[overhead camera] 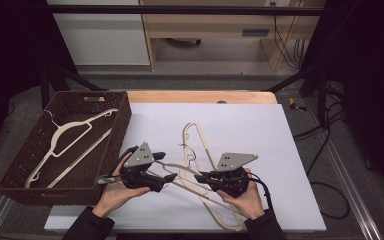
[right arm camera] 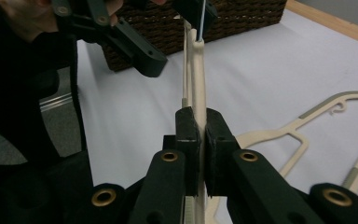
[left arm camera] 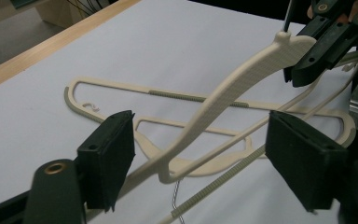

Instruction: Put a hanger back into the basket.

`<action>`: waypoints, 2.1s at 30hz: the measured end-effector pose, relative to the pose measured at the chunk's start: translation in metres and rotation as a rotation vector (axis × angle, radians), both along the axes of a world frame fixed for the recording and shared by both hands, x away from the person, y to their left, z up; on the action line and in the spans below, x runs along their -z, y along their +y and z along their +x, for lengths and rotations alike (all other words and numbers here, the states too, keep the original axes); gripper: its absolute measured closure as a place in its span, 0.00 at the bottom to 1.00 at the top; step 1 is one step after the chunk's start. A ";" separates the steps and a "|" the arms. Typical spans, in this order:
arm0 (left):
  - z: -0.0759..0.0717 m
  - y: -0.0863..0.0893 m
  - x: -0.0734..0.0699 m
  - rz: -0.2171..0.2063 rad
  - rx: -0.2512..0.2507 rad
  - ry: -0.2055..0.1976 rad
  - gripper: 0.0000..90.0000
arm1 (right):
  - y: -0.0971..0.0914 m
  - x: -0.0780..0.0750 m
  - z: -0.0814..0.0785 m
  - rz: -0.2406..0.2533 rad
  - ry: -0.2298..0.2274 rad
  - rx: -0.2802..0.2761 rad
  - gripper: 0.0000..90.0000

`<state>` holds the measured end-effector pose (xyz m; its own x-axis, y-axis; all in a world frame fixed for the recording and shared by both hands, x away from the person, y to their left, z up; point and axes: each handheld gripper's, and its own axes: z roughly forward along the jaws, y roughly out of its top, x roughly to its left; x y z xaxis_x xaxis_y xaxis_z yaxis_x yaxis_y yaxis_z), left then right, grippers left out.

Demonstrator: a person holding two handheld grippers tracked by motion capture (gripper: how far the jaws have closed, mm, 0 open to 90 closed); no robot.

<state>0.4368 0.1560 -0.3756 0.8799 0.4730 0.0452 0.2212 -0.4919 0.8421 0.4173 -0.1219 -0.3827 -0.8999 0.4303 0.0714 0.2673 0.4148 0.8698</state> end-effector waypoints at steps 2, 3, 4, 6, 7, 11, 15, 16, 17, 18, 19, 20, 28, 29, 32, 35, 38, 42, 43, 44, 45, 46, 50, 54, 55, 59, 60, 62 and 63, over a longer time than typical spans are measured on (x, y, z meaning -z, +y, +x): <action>-0.001 -0.002 0.001 0.004 0.007 -0.010 0.34 | 0.002 0.000 -0.001 0.000 0.004 -0.017 0.96; -0.001 -0.003 0.002 0.008 0.012 -0.004 0.37 | 0.003 0.001 -0.001 -0.003 0.007 -0.026 0.96; -0.001 -0.004 0.003 0.015 0.015 -0.002 0.39 | 0.004 0.001 -0.002 -0.005 0.008 -0.031 0.96; -0.001 -0.005 0.004 0.032 0.020 -0.004 0.45 | 0.006 0.001 -0.003 -0.006 0.008 -0.041 0.96; -0.001 -0.005 0.004 0.034 0.023 0.000 0.47 | 0.007 0.001 -0.003 -0.004 0.013 -0.051 0.96; -0.002 -0.004 0.004 0.046 0.038 0.006 0.62 | 0.008 0.002 -0.003 -0.008 0.015 -0.060 0.96; -0.003 -0.006 0.004 0.091 0.050 0.008 0.71 | 0.007 0.004 -0.002 -0.017 0.025 -0.056 0.96; -0.003 -0.006 0.004 0.097 0.051 0.006 0.71 | 0.007 0.004 -0.001 -0.014 0.032 -0.058 0.96; -0.003 -0.006 0.004 0.104 0.049 0.006 0.72 | 0.007 0.005 -0.001 -0.016 0.032 -0.057 0.96; -0.004 -0.006 0.005 0.109 0.050 0.005 0.73 | 0.007 0.005 0.000 -0.018 0.031 -0.056 0.96; -0.004 -0.006 0.004 0.117 0.056 0.007 0.74 | 0.007 0.006 0.000 -0.021 0.029 -0.052 0.95; -0.004 -0.006 0.004 0.119 0.061 0.016 0.77 | 0.007 0.006 0.000 -0.028 0.015 -0.035 0.93; -0.009 -0.010 0.003 0.114 0.081 0.069 0.88 | 0.002 0.008 0.003 -0.027 -0.009 0.054 0.81; -0.009 -0.011 0.003 0.108 0.082 0.074 0.88 | 0.002 0.008 0.003 -0.026 -0.018 0.066 0.79; -0.010 -0.012 0.003 0.100 0.092 0.090 0.90 | 0.002 0.009 0.004 -0.021 -0.031 0.092 0.74; -0.011 -0.012 0.002 0.072 0.103 0.119 0.92 | 0.000 0.009 0.005 -0.013 -0.045 0.118 0.68; -0.014 -0.014 0.000 0.055 0.125 0.132 0.95 | -0.001 0.010 0.005 -0.005 -0.059 0.141 0.61; -0.018 -0.016 -0.003 0.051 0.106 0.113 0.96 | -0.002 0.009 0.004 0.005 -0.076 0.171 0.53; -0.018 -0.015 -0.003 0.050 0.095 0.110 0.96 | -0.004 0.009 0.004 0.015 -0.077 0.178 0.50; -0.017 -0.013 -0.004 0.045 0.082 0.111 0.96 | -0.006 0.007 0.004 0.030 -0.082 0.189 0.48; -0.017 -0.012 -0.004 0.040 0.075 0.111 0.96 | -0.010 0.006 0.003 0.046 -0.090 0.199 0.44; -0.016 -0.010 -0.004 0.036 0.065 0.111 0.96 | -0.012 0.004 0.003 0.055 -0.092 0.208 0.41; -0.014 -0.003 -0.008 0.013 0.011 0.104 0.96 | -0.031 -0.001 0.004 0.087 -0.101 0.292 0.31; -0.014 0.005 -0.014 -0.023 -0.018 0.081 0.96 | -0.051 0.000 0.005 0.100 -0.095 0.351 0.23; -0.015 0.007 -0.016 -0.031 -0.022 0.079 0.96 | -0.057 0.000 0.005 0.107 -0.094 0.368 0.22; -0.018 0.014 -0.026 -0.043 -0.046 0.054 0.96 | -0.073 0.003 0.005 0.120 -0.093 0.408 0.17; -0.019 0.017 -0.029 -0.048 -0.050 0.048 0.96 | -0.077 0.003 0.005 0.120 -0.090 0.419 0.16; -0.021 0.022 -0.036 -0.057 -0.056 0.036 0.96 | -0.082 0.004 0.004 0.125 -0.083 0.440 0.15; -0.023 0.024 -0.038 -0.062 -0.059 0.026 0.96 | -0.084 0.004 0.005 0.122 -0.085 0.445 0.14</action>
<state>0.4143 0.1797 -0.3377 0.8510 0.5251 -0.0079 0.2702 -0.4249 0.8640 0.4219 -0.2064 -0.3865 -0.6348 0.7685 0.0797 0.3220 0.1694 0.9315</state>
